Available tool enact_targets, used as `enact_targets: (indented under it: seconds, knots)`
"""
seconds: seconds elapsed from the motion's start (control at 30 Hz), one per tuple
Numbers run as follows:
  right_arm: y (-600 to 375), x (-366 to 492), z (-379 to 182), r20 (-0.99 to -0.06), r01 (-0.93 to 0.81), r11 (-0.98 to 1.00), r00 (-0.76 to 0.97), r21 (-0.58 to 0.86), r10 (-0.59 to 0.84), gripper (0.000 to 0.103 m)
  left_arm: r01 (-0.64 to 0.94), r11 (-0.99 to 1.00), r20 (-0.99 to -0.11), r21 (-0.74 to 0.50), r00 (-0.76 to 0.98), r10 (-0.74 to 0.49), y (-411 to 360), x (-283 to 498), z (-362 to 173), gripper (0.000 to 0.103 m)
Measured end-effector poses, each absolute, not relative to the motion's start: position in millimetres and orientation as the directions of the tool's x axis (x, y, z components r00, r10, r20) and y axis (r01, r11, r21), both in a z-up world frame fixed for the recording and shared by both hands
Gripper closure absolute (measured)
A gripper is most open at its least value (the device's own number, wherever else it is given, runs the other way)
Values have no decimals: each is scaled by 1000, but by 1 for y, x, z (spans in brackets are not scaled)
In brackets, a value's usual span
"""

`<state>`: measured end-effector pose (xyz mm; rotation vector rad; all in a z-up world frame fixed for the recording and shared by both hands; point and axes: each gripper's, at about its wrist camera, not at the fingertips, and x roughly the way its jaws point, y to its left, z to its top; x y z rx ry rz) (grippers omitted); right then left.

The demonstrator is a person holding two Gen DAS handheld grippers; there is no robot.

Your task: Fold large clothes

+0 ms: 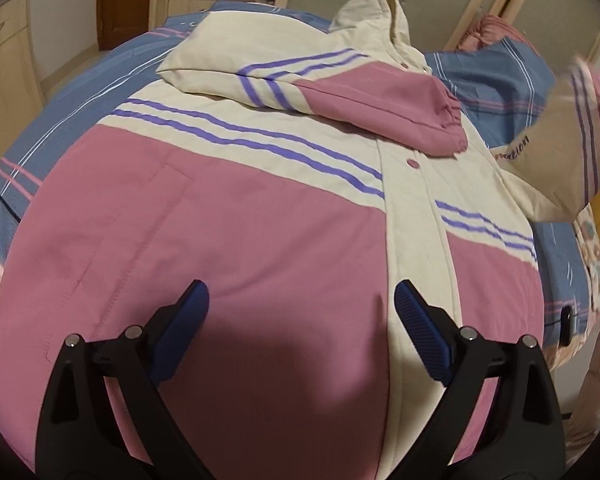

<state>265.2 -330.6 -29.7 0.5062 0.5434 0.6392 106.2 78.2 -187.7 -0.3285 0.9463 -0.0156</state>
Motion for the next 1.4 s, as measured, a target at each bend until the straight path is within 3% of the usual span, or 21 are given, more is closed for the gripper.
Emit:
enact_targets:
  seconds: [0.03,0.07,0.2,0.3,0.53,0.7,0.73,0.77,0.83,0.9,1.07,1.17,1.27,1.4]
  knots:
    - [-289,259,-25,-338,-507,668,596,546,729,28,-136,949,-792,-285,591,-153,81,106,-186,8]
    - [-245,247,-22,-373,-598,641,522,481,767,4,-143,948,-790,-283,595,-146,83,106,-184,8]
    - [-183,201,-14,-390,-735,635,526,239,756,2,-171,945,-779,-279,615,-119,99,100,-177,8]
    - [-180,192,-20,-421,-714,672,558,195,715,1,-191,931,-768,-311,627,-128,115,102,-174,8]
    - [-259,190,-82,-526,-496,746,529,444,665,1,-158,828,-691,-539,645,-327,125,154,-167,4]
    - [-297,170,-124,-551,-334,747,516,575,656,1,-163,806,-709,-570,593,-381,93,208,-186,5]
    - [-302,167,-132,-563,-304,755,520,581,642,1,-153,808,-708,-568,591,-386,87,213,-189,12]
    - [-306,164,-140,-578,-275,764,520,583,628,1,-139,822,-710,-553,594,-377,78,217,-190,43]
    - [-311,163,-155,-601,-237,771,509,591,617,1,-118,843,-729,-524,574,-373,71,223,-190,69]
    - [-309,161,-163,-618,-216,777,498,591,608,1,-100,836,-697,-539,610,-377,75,224,-179,70]
    - [-301,159,-168,-616,-222,782,507,582,603,1,-132,968,-643,-213,765,-37,85,230,-114,70]
    - [-288,161,-166,-598,-246,767,503,593,624,1,-187,982,-648,-26,751,126,91,246,-106,69]
    - [-268,163,-159,-614,-273,794,516,544,598,1,-201,979,-703,-42,702,114,107,260,-125,68]
    - [-250,172,-144,-602,-318,829,574,460,555,1,-260,966,-730,12,657,186,119,263,-157,62]
